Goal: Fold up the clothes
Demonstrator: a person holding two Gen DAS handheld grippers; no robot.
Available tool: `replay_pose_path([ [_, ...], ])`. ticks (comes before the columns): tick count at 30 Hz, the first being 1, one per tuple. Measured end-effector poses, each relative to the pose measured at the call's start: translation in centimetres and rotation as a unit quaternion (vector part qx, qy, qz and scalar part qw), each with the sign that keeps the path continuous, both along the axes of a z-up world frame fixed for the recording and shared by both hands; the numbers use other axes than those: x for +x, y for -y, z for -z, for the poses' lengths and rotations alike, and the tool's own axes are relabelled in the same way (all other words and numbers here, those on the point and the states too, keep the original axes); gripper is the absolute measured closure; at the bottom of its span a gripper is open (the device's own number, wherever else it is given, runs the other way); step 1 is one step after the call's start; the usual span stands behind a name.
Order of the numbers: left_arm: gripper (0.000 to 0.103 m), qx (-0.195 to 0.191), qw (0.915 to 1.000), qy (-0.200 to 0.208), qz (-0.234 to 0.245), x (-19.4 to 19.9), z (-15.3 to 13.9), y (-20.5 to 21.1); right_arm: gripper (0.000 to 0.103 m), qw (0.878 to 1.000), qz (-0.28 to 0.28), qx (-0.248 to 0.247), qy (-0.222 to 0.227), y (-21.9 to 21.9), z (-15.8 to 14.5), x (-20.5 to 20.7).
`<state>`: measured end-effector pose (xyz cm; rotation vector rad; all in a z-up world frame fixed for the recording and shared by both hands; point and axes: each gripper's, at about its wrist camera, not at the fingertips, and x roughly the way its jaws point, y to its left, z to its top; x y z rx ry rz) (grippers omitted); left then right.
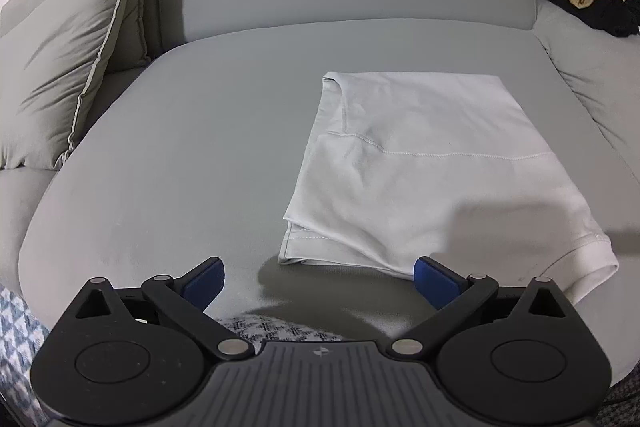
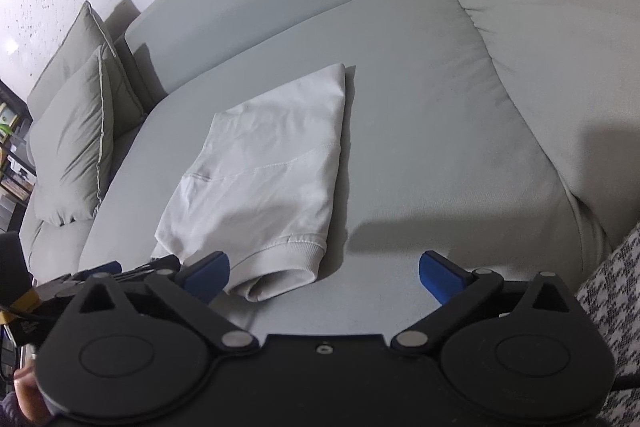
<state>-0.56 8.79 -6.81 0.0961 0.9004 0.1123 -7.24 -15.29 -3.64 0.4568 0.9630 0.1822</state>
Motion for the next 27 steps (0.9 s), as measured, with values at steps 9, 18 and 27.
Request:
replay_pose_path([
  [9,0.007,-0.026,0.9992,0.028,0.01,0.0,-0.5,-0.2,0.033,0.998,-0.01,-0.011,0.059,-0.5,-0.8,-0.2],
  [18,0.008,-0.01,0.9991,-0.033,0.026,2.2,0.7,0.6,0.05,0.989,-0.095,-0.082,0.085,-4.8,-0.1,3.0],
  [27,0.006,-0.025,0.9987,-0.043,0.011,1.9,0.8,0.1,0.044,0.99,-0.103,-0.09,0.036,-4.6,1.8,1.3],
])
